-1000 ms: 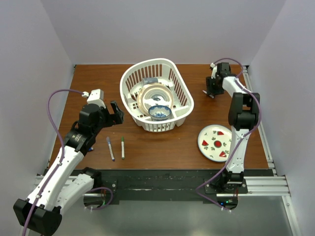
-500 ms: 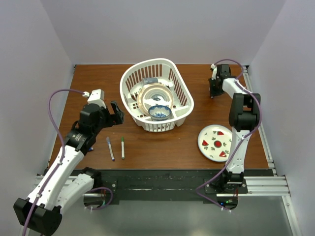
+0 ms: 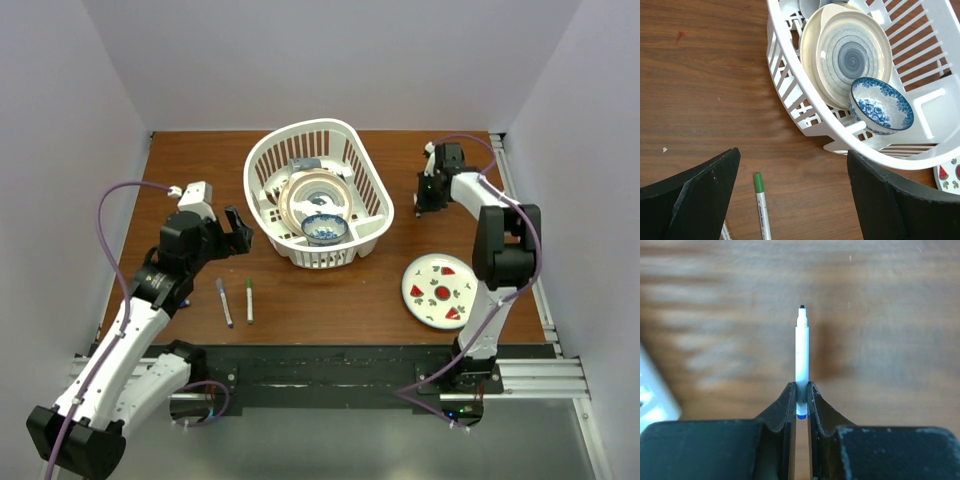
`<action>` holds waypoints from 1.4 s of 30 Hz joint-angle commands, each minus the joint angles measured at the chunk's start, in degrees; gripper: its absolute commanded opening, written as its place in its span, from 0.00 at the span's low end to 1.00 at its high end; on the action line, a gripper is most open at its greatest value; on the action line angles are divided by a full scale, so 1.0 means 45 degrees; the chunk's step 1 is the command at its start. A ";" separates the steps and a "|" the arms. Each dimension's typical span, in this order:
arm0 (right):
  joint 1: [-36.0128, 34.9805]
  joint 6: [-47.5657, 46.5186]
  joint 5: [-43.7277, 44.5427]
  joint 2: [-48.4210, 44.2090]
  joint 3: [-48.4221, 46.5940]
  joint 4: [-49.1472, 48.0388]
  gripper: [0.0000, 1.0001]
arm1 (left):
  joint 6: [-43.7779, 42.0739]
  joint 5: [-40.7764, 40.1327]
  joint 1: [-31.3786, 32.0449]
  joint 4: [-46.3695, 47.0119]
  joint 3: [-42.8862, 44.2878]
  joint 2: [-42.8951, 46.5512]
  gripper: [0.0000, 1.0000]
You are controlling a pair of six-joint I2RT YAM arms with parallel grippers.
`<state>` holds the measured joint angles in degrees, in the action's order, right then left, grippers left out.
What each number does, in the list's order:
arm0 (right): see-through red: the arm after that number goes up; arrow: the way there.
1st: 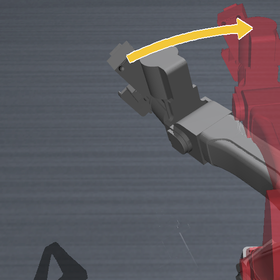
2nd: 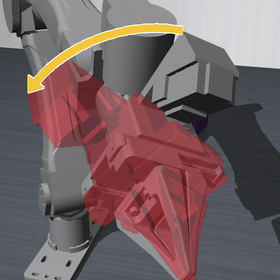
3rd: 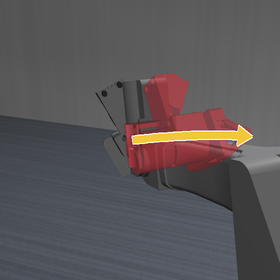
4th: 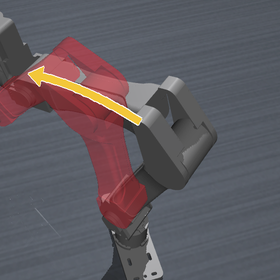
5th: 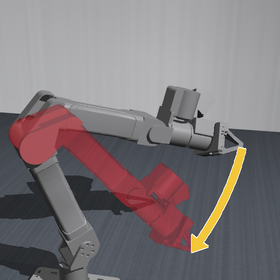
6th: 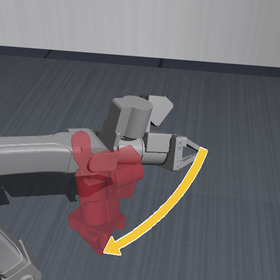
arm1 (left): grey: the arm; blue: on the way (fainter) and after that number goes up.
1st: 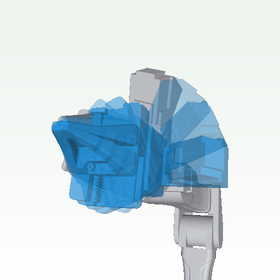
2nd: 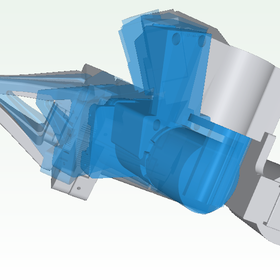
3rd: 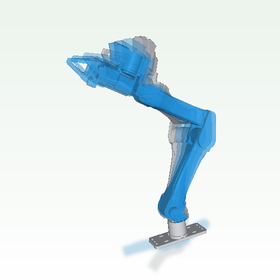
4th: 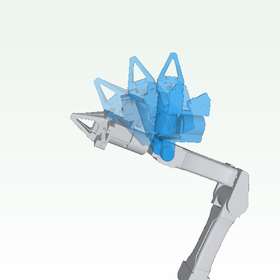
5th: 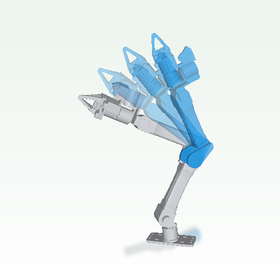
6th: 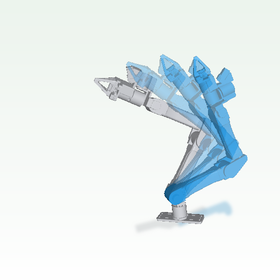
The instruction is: Insert the pens into the pen caps
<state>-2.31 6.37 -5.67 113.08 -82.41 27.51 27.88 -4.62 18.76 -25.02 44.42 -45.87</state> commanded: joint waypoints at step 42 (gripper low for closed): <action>-0.8980 0.5987 -0.4755 -0.9074 0.4701 -0.8105 0.00 | 0.3961 0.7843 0.0751 0.7200 0.1280 -0.2854 0.67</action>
<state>-41.76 32.69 -28.01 71.64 -58.59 -5.37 44.62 29.69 21.28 4.47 50.70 -58.04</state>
